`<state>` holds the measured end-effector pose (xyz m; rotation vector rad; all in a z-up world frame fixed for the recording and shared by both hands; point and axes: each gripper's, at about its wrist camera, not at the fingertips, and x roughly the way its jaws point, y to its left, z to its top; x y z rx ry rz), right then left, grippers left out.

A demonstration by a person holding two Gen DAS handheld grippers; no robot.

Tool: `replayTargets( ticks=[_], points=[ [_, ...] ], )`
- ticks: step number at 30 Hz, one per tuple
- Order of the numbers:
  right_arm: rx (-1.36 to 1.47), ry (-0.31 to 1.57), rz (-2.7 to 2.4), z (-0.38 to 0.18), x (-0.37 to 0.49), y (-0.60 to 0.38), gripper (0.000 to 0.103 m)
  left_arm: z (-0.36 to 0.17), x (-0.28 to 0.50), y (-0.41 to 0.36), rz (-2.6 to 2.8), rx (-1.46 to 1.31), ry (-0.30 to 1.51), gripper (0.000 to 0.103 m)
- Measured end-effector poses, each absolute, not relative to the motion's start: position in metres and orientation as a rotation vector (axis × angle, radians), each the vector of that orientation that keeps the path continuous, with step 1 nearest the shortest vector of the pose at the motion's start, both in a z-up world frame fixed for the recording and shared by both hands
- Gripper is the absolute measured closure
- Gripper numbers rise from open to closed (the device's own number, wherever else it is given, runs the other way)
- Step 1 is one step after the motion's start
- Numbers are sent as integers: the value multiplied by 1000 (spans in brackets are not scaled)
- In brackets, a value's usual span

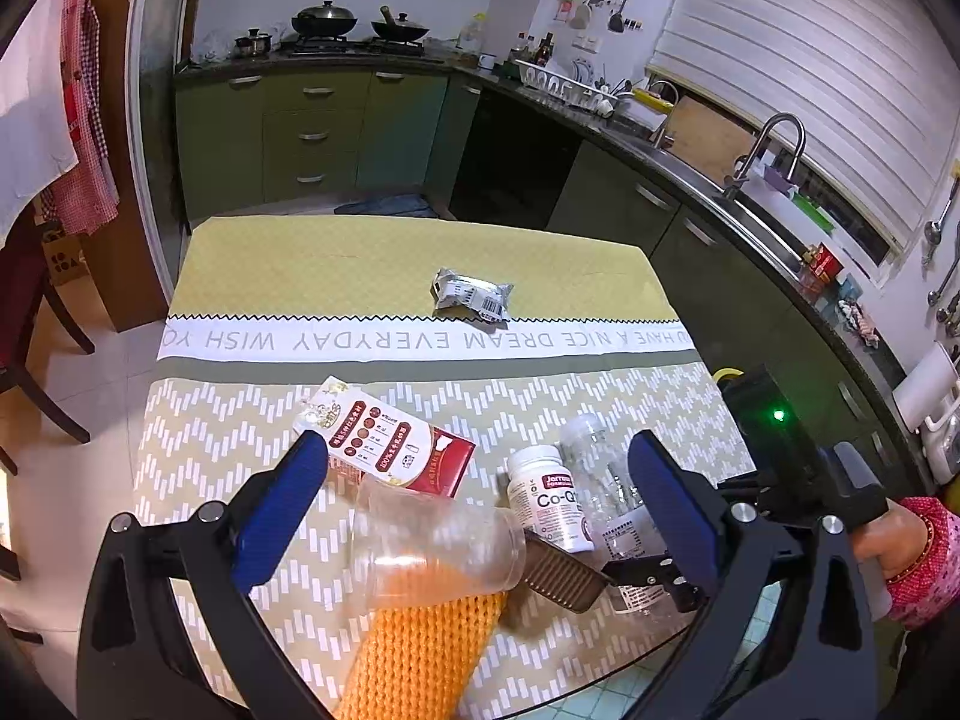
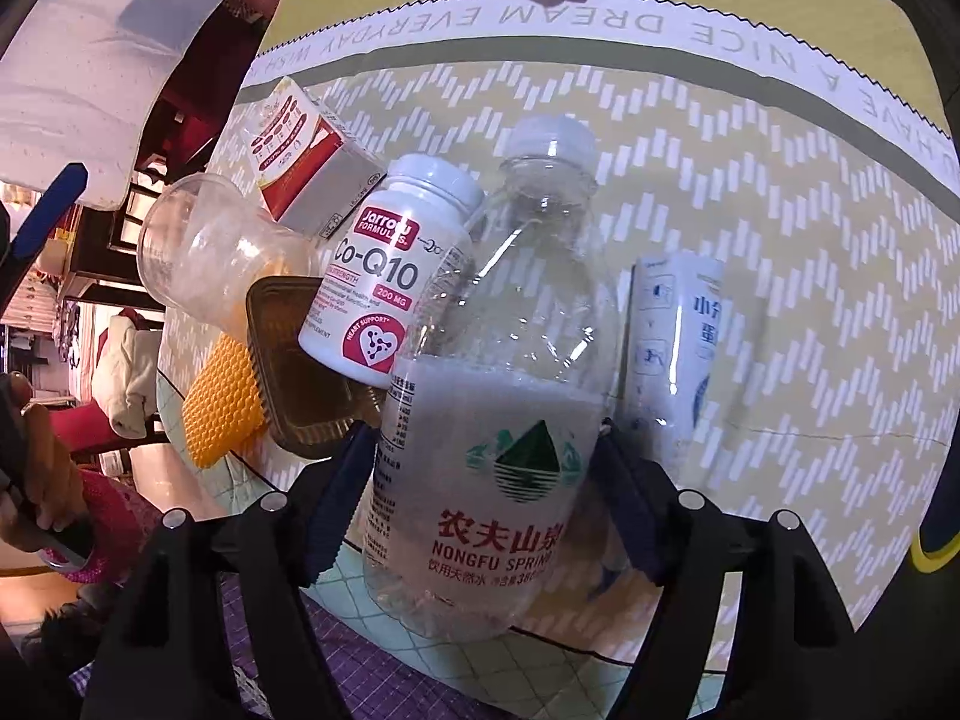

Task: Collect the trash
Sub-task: 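Grasp the Nongfu Spring water bottle with the right gripper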

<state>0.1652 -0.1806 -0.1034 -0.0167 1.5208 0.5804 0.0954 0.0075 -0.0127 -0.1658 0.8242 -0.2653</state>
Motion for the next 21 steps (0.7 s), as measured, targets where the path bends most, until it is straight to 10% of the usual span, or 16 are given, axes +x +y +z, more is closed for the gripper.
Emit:
replayTargets(
  ticks=[21],
  points=[
    [162, 1417, 622, -72, 157, -225, 36, -14, 94, 8, -253, -157, 833, 7]
  ],
)
